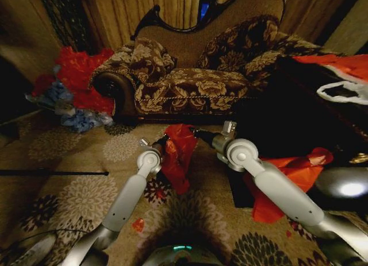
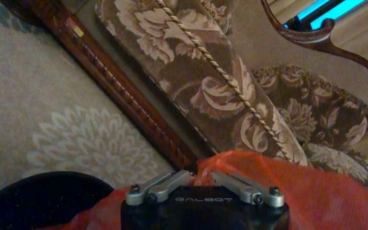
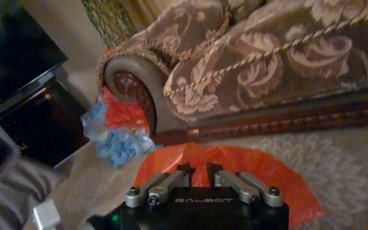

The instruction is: Place a garbage bag over the trash bin.

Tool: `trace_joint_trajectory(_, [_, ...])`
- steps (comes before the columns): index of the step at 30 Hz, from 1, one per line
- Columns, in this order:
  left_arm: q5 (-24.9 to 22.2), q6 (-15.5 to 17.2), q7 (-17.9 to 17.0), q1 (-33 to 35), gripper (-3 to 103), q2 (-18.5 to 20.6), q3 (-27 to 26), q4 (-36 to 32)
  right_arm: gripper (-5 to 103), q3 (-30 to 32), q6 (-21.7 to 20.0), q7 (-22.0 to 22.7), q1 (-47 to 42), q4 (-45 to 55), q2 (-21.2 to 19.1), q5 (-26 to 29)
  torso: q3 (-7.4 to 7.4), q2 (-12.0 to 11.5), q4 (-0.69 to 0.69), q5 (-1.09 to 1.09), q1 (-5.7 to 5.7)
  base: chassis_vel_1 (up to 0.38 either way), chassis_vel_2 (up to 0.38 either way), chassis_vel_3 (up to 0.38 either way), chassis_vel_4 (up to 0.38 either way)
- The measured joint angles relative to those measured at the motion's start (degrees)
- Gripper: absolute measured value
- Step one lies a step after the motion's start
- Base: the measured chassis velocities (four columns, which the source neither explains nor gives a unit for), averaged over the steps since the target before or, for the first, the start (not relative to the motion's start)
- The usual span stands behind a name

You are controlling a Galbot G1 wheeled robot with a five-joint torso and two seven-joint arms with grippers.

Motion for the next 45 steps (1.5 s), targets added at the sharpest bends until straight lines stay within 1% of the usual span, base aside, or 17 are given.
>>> trace_joint_trajectory(2, [0.00,0.00,0.00,-0.05,0,-0.03,0.00,0.03,18,0.01,-0.12,0.00,-0.04,0.05,-0.16,0.24,0.00,0.00,0.00,0.00,0.00,0.000,0.000,0.000,0.000])
trace_joint_trajectory(6, [-0.03,-0.02,0.12,-0.37,0,-0.09,0.00,0.36,40,1.04,-1.59,-1.18,-0.90,0.41,-1.75,1.23,0.00,0.00,0.00,0.00,0.00,0.000,0.000,0.000,0.000])
trace_joint_trajectory(8, [-0.06,-0.02,0.14,-0.40,0,-0.08,-0.01,0.46,40,1.34,-1.59,-1.25,-1.17,0.64,-2.12,1.21,0.00,0.00,0.00,0.00,0.00,0.000,0.000,0.000,0.000])
trace_joint_trajectory(10, [-0.14,-0.13,0.18,-0.46,0,-0.05,-0.18,0.82,51,2.16,-1.34,-1.24,-1.66,1.46,-2.83,1.15,0.00,0.00,0.00,0.00,0.00,0.000,0.000,0.000,0.000])
trace_joint_trajectory(11, [-0.14,-0.13,0.18,-0.46,0,-0.05,-0.18,0.82,51,2.16,-1.34,-1.24,-1.66,1.46,-2.83,1.15,0.00,0.00,0.00,0.00,0.00,0.000,0.000,0.000,0.000])
trace_joint_trajectory(13, [-0.16,-0.39,0.18,-0.46,0,-0.02,-0.41,1.15,66,2.96,-0.83,-1.03,-1.74,2.28,-3.43,1.10,0.00,0.00,0.00,0.00,0.00,0.000,0.000,0.000,0.000])
trace_joint_trajectory(14, [-0.16,-0.39,0.18,-0.46,0,-0.02,-0.41,1.15,66,2.96,-0.83,-1.03,-1.74,2.28,-3.43,1.10,0.00,0.00,0.00,0.00,0.00,0.000,0.000,0.000,0.000])
trace_joint_trajectory(16, [-0.19,-0.44,0.24,-0.23,0,0.07,-0.56,1.20,78,3.73,-0.59,-0.98,-1.68,2.86,-3.89,1.35,0.00,0.00,0.00,0.00,0.00,0.000,0.000,0.000,0.000])
trace_joint_trajectory(18, [-0.20,-0.44,0.29,-0.08,0,0.13,-0.58,1.20,78,3.89,-0.48,-0.99,-1.60,3.00,-4.00,1.47,0.00,0.00,0.00,0.00,0.00,0.000,0.000,0.000,0.000])
trace_joint_trajectory(21, [-0.19,-0.48,0.24,0.20,0,0.23,-0.75,1.17,93,4.15,0.11,-1.17,-1.47,3.21,-4.07,1.50,0.00,0.00,0.01,0.00,0.00,0.000,0.000,0.000,0.000])
trace_joint_trajectory(23, [-0.18,-0.49,0.23,0.24,0,0.19,-0.76,1.16,97,4.19,0.41,-1.32,-1.43,3.24,-3.97,1.50,0.00,0.00,0.00,-0.02,0.00,0.000,0.000,0.000,0.000])
trace_joint_trajectory(35, [-0.24,-0.59,-0.27,0.27,0,0.20,-0.92,0.64,100,5.15,0.83,-1.90,-3.23,3.40,-4.83,0.38,0.00,0.00,0.02,-0.01,0.00,0.000,0.000,0.000,0.000])
trace_joint_trajectory(37, [-0.93,-0.60,-0.78,-0.32,0,0.12,-0.89,0.79,100,6.74,0.62,-2.78,-8.38,3.96,-6.77,-3.96,0.00,0.00,0.01,0.00,0.00,0.000,0.000,0.000,0.000])
trace_joint_trajectory(38, [-0.93,-0.60,-0.78,-0.32,0,0.12,-0.89,0.79,100,6.74,0.62,-2.78,-8.38,3.96,-6.77,-3.96,0.00,0.00,0.01,0.00,0.00,0.000,0.000,0.000,0.000])
trace_joint_trajectory(40, [-1.80,-0.74,-1.47,-1.07,0,0.03,-0.87,1.22,100,9.09,1.17,-4.04,-15.28,4.13,-7.47,-10.72,0.00,0.00,-0.03,0.01,0.00,0.000,0.000,0.000,0.000])
trace_joint_trajectory(41, [-1.80,-0.74,-1.47,-1.07,0,0.03,-0.87,1.22,100,9.09,1.17,-4.04,-15.28,4.13,-7.47,-10.72,0.00,0.00,-0.03,0.01,0.00,0.000,0.000,0.000,0.000])
trace_joint_trajectory(45, [-2.00,-1.28,-1.89,-1.64,0,0.03,-1.50,1.90,100,11.00,3.36,-5.17,-26.76,2.70,-4.76,-20.74,0.00,0.00,-0.01,0.02,0.00,0.000,0.000,0.000,0.000])
